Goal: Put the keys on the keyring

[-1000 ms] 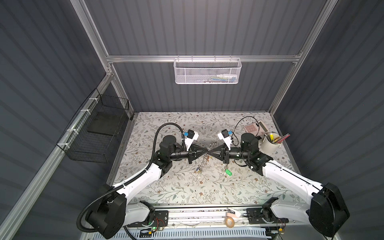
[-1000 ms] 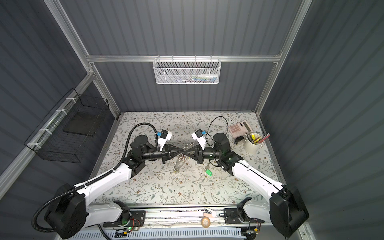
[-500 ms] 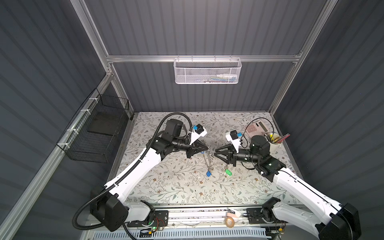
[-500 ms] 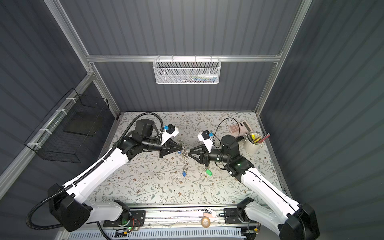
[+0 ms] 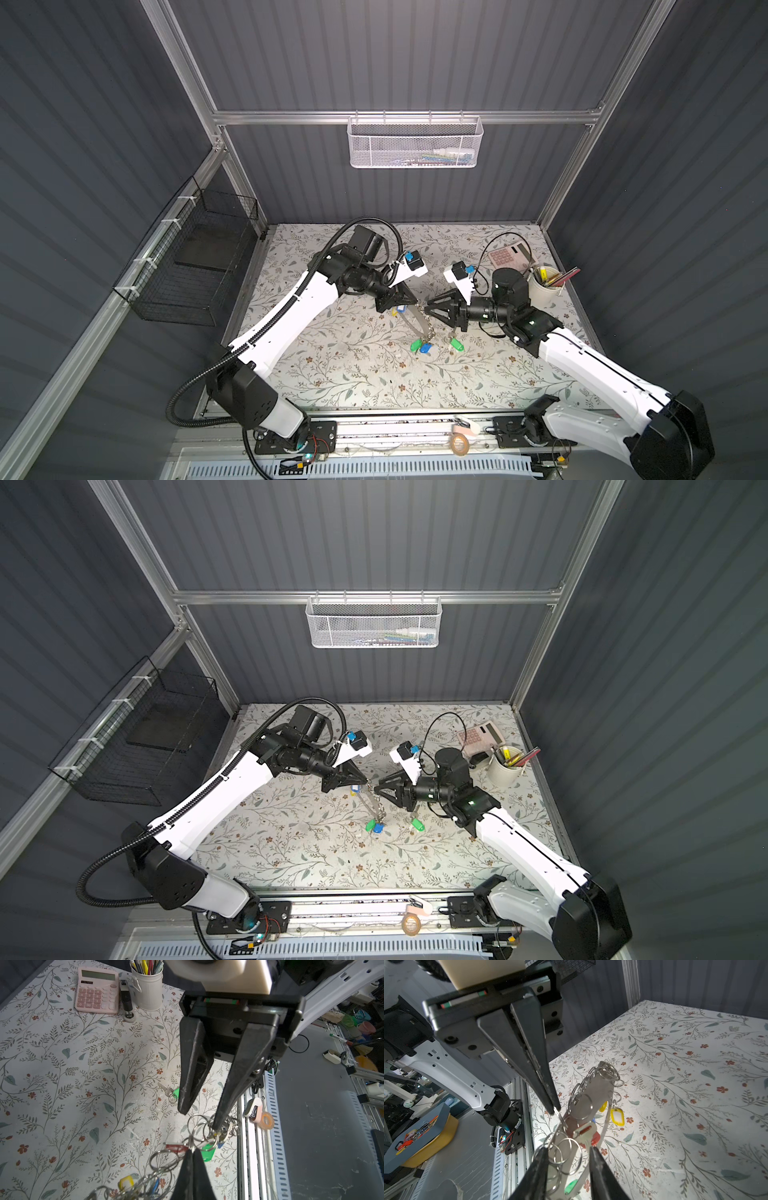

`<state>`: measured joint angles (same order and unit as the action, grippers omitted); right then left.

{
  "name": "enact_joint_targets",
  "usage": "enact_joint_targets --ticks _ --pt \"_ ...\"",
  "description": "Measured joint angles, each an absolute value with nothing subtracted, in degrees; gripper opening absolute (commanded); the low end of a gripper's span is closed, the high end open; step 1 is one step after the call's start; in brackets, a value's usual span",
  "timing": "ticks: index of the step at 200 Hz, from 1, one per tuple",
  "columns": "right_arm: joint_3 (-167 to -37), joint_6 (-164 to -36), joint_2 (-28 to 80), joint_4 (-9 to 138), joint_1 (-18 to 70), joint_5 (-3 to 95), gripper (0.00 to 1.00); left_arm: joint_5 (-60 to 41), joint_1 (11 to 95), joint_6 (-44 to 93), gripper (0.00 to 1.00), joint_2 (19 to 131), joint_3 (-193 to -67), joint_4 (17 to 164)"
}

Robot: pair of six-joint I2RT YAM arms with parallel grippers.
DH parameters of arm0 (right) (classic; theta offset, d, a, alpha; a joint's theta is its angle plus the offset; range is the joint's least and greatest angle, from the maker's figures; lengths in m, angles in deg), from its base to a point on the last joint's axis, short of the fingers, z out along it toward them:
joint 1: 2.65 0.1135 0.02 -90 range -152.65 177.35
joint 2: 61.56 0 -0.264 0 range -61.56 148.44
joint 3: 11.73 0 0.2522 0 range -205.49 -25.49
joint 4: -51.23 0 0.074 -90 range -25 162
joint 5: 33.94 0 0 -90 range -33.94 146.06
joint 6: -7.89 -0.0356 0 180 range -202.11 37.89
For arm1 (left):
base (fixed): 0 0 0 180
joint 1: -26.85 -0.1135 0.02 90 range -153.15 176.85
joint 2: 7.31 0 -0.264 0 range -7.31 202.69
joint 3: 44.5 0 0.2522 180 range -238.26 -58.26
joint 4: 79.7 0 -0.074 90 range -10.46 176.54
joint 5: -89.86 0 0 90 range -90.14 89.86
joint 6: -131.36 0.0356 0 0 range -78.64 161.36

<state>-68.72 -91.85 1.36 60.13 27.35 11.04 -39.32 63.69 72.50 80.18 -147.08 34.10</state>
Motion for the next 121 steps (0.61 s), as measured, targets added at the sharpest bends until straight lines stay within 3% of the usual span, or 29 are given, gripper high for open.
enact_joint_targets --ticks 69,121 --pt "-66.6 -97.7 0.0 51.0 20.7 6.6 0.36 -38.6 64.0 74.1 0.00 82.0 -148.2 31.0" --pt "-66.5 -98.8 2.4 49.1 23.4 4.6 0.35 -38.6 64.0 74.2 0.00 82.0 -148.2 31.0"
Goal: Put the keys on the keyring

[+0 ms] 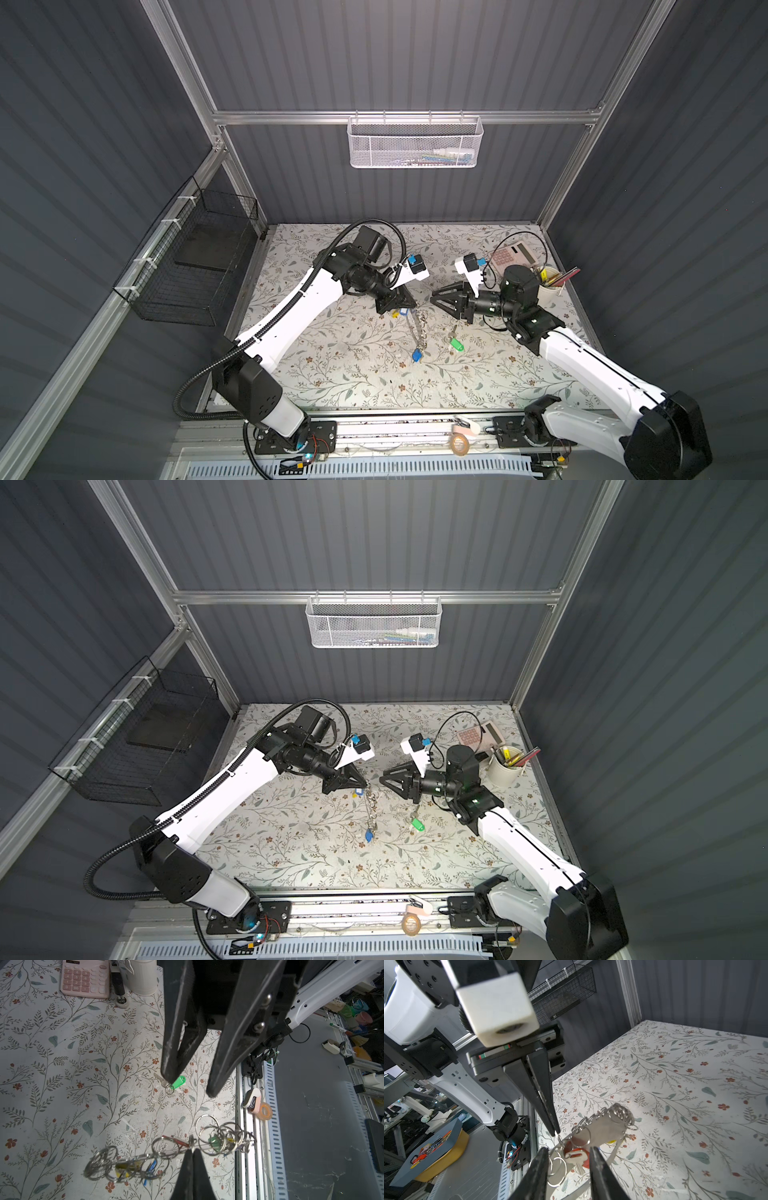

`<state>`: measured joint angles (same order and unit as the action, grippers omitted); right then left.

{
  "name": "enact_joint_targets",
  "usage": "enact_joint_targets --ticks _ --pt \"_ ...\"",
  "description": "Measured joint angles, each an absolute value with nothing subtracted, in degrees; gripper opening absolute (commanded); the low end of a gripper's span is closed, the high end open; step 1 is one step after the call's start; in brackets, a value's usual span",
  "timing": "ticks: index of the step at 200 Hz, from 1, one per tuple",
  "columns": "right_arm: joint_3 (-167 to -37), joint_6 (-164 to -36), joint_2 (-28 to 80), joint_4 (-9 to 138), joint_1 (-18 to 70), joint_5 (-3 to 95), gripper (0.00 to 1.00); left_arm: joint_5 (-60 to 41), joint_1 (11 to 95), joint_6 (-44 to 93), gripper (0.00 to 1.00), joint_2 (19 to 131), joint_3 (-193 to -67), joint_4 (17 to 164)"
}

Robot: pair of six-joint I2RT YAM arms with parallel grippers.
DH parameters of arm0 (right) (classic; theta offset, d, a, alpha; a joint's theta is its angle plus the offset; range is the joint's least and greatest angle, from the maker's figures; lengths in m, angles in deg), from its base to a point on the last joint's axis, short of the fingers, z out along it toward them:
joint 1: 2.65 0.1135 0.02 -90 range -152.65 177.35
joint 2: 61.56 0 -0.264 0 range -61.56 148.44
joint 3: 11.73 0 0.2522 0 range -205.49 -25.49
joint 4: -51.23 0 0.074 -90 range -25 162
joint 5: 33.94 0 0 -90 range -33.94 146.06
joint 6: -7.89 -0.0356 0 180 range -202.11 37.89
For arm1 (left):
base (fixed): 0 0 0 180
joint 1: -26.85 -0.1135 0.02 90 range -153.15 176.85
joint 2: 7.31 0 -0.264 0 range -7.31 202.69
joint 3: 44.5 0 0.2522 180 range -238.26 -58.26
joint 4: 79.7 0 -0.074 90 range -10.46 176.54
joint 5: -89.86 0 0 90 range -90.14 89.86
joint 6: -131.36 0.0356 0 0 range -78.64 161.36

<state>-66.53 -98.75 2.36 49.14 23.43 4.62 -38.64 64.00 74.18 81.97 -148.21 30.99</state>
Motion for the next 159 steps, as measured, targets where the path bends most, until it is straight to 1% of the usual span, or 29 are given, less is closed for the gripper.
enact_joint_targets --ticks 17,35,54,159 --pt "-66.5 -98.6 3.9 49.1 24.9 4.3 0.33 -38.6 64.0 74.2 0.00 82.0 -148.2 31.0" --pt "-66.5 -98.5 5.4 49.4 25.8 4.0 0.30 -38.6 64.0 74.2 0.00 82.0 -148.4 31.0" --pt "-66.6 -98.3 6.3 49.6 26.4 3.8 0.29 -38.7 64.1 74.2 0.00 82.0 -148.7 31.0" --pt "-67.2 -97.5 6.6 50.1 27.4 3.8 0.16 -38.8 64.7 74.2 0.00 83.0 -149.3 30.8"
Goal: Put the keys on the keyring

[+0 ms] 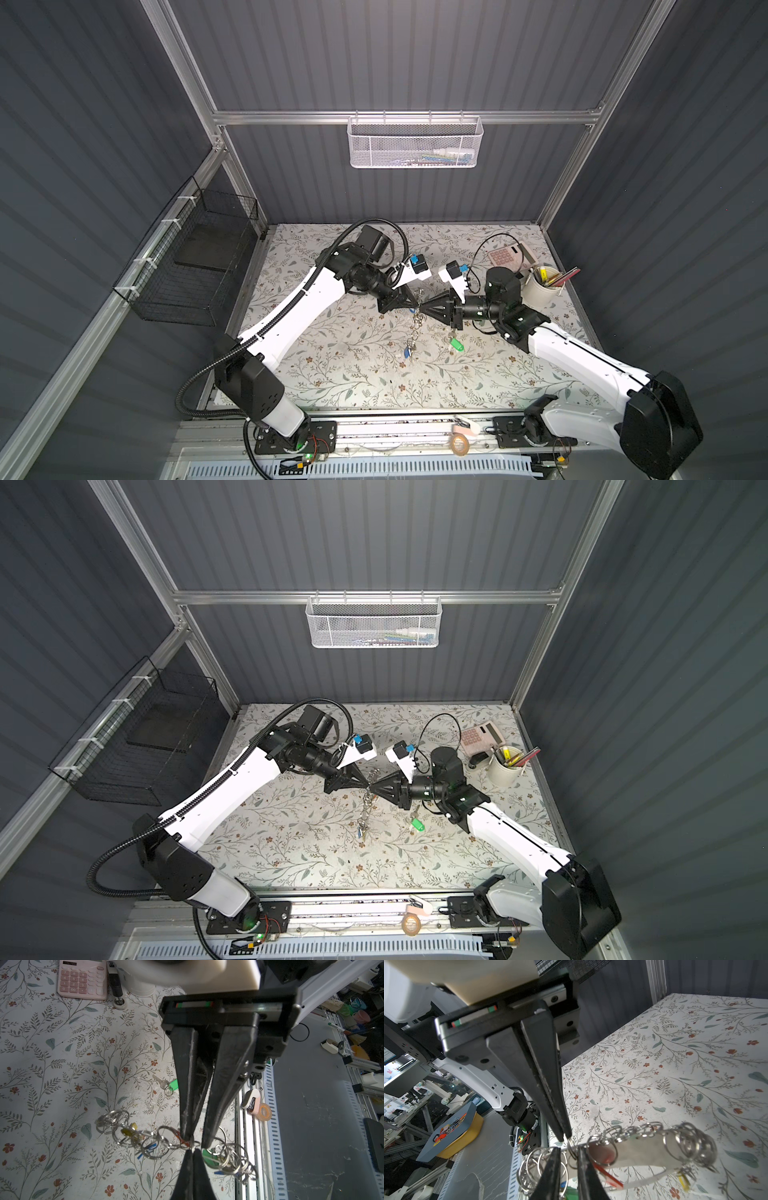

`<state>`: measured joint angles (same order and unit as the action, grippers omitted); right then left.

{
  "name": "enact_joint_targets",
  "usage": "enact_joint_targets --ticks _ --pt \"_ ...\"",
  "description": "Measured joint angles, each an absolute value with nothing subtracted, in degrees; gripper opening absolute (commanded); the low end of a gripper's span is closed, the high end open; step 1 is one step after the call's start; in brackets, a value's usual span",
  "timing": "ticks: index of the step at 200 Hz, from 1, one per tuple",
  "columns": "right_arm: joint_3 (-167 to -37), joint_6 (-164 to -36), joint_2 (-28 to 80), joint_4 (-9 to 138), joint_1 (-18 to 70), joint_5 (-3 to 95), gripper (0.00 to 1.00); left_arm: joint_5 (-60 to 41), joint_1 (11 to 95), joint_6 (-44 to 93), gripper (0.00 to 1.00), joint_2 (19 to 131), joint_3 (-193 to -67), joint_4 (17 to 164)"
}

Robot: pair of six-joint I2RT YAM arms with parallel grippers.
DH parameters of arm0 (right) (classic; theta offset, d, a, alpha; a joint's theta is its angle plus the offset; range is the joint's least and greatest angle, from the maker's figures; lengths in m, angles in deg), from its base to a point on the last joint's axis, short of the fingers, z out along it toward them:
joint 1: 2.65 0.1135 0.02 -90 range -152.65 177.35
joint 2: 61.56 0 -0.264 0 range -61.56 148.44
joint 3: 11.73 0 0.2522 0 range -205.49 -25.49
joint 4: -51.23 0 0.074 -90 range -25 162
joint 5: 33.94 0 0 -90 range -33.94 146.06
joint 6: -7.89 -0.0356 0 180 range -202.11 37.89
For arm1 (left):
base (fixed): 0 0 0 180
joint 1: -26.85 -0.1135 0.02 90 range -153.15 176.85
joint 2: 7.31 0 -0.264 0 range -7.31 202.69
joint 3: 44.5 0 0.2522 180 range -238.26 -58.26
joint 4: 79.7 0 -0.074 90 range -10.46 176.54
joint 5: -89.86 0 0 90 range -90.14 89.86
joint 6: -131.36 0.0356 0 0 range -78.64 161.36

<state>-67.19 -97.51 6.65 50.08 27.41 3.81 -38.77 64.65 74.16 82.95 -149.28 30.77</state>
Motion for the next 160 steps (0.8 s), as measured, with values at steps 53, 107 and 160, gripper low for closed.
enact_joint_targets --ticks 53,107,160 --pt "-67.3 -97.3 7.4 50.0 27.7 3.8 0.08 -39.1 64.7 74.0 0.00 83.3 -149.6 30.7" --pt "-67.4 -97.1 7.5 50.0 27.9 3.8 0.00 -38.9 64.6 72.8 0.00 83.7 -149.8 30.4" --pt "-67.4 -97.3 7.5 49.9 27.9 5.2 0.00 -38.2 64.6 71.2 0.03 83.8 -149.8 31.3"
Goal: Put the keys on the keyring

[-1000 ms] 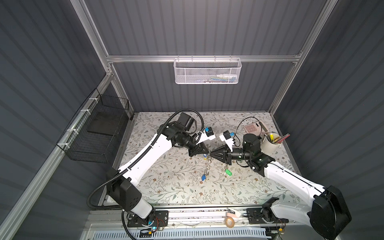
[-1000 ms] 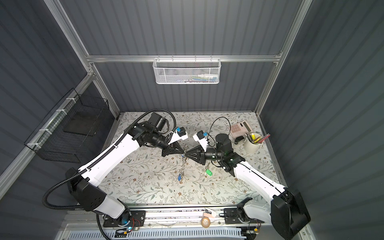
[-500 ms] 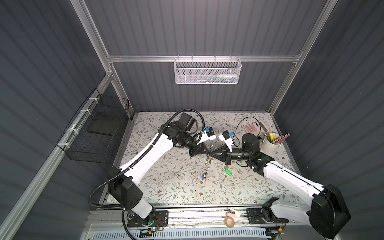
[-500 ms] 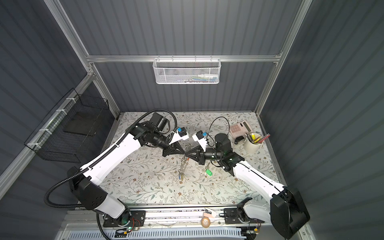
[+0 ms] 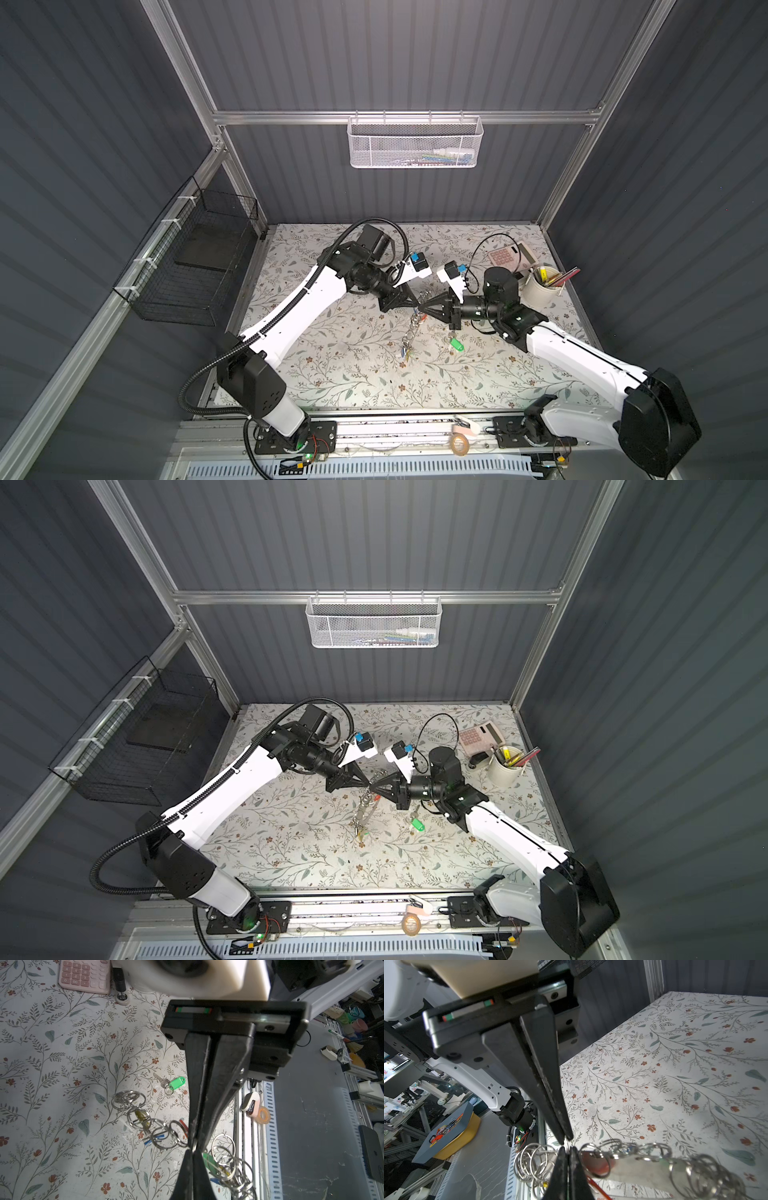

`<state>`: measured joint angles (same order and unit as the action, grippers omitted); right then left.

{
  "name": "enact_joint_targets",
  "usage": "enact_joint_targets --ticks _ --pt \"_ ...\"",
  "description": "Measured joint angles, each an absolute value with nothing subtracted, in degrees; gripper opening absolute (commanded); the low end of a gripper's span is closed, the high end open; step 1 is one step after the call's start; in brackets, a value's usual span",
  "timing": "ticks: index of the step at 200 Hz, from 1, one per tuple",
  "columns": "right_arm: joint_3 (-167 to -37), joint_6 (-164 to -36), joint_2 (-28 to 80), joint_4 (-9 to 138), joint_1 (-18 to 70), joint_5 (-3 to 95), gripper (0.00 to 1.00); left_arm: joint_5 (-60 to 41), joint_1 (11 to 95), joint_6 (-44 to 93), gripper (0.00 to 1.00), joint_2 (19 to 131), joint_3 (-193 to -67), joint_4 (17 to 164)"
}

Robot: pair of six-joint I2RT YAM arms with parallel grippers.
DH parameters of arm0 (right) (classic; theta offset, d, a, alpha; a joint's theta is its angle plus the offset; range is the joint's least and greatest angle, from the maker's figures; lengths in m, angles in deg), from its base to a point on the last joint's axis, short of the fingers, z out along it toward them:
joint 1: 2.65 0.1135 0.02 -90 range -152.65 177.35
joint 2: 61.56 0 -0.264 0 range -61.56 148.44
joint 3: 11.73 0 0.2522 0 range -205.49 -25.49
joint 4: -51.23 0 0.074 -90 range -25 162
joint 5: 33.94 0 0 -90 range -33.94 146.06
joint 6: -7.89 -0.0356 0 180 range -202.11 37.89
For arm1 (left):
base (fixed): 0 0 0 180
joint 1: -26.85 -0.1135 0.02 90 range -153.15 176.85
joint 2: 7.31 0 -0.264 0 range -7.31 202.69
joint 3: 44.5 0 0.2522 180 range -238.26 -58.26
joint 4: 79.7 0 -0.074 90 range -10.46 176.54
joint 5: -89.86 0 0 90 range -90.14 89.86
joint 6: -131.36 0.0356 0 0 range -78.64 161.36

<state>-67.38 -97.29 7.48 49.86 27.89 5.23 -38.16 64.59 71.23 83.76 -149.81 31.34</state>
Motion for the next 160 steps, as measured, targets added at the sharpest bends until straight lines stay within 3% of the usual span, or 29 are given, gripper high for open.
enact_joint_targets --ticks 53,102,138,160 --pt "-67.2 -98.1 7.2 49.7 28.2 6.6 0.00 -39.3 62.6 67.4 0.27 80.0 -144.9 40.4" --pt "-66.1 -100.2 6.4 47.5 28.1 6.6 0.00 -43.3 54.1 55.4 0.47 65.5 -127.5 61.6" --pt "-65.0 -103.4 6.1 43.1 28.0 6.8 0.00 -44.8 53.7 43.6 0.57 58.1 -110.8 83.2" --pt "-64.2 -105.6 6.0 40.5 27.7 7.6 0.00 -44.2 53.8 36.7 0.50 56.5 -102.1 94.9"
